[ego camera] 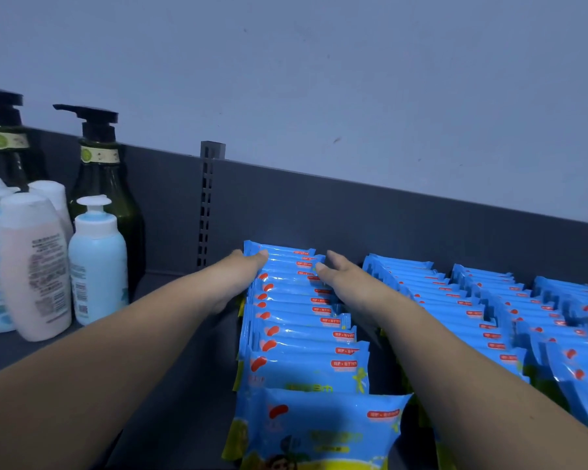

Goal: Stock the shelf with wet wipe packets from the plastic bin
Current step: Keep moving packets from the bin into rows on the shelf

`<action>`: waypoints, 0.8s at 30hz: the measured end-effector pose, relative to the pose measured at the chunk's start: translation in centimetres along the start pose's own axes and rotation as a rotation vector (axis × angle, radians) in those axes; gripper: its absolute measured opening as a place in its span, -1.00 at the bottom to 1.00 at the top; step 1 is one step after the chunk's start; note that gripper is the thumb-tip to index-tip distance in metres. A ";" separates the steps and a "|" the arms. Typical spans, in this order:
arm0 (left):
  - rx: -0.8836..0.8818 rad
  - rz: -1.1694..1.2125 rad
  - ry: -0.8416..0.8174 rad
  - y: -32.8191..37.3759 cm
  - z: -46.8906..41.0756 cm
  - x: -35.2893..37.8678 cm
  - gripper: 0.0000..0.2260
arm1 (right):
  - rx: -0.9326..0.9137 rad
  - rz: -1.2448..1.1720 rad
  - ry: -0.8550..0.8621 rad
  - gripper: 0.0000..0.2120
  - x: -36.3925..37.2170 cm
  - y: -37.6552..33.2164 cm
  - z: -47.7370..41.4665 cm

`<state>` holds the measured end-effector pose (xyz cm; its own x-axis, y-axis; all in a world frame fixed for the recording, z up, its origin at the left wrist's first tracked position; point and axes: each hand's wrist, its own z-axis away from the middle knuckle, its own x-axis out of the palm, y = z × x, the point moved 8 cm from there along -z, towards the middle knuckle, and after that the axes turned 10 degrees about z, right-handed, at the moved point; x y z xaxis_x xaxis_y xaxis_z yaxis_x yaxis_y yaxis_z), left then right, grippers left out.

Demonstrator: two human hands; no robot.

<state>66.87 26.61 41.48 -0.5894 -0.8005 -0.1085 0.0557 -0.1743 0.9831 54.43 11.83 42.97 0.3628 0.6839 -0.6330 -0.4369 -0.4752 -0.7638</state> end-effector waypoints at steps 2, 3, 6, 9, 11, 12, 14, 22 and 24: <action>-0.066 0.054 -0.047 -0.7 -0.1 0.9 -0.53 | 0.044 -0.023 -0.077 -0.72 0.9 0.1 0.1; -0.099 0.091 -0.070 -1.1 -0.3 1.3 -0.48 | 0.060 -0.020 -0.108 -0.83 1.3 0.1 0.4; -0.136 0.148 -0.089 -1.1 -0.4 1.7 -0.39 | 0.049 -0.014 -0.093 -0.79 1.4 0.1 -0.3; -0.118 0.160 -0.029 -0.9 -1.4 0.4 -0.17 | 0.059 -0.061 0.103 -0.47 -0.2 0.2 -1.9; -0.118 0.170 0.000 -1.2 -2.5 -0.1 -0.14 | 0.085 -0.052 0.122 -0.38 -0.5 0.3 -2.8; -0.121 0.175 -0.010 -1.0 -2.4 0.1 -0.25 | 0.106 -0.054 0.097 -0.38 -0.3 0.4 -3.2; -0.131 0.206 -0.030 -0.6 -2.5 0.6 -0.39 | 0.135 -0.065 0.035 -0.48 0.4 0.3 -3.6; -0.129 0.102 -0.095 -0.3 -2.1 1.0 -0.38 | 0.064 -0.076 -0.078 -0.57 1.3 -0.7 -3.2; -0.107 0.038 -0.051 0.0 -1.8 0.5 -0.30 | 0.022 -0.049 -0.039 -0.44 0.9 -0.9 -3.2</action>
<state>68.05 25.20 41.12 -0.6255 -0.7778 -0.0611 0.1627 -0.2066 0.9648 57.82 11.10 42.69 0.3520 0.7271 -0.5894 -0.4374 -0.4290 -0.7903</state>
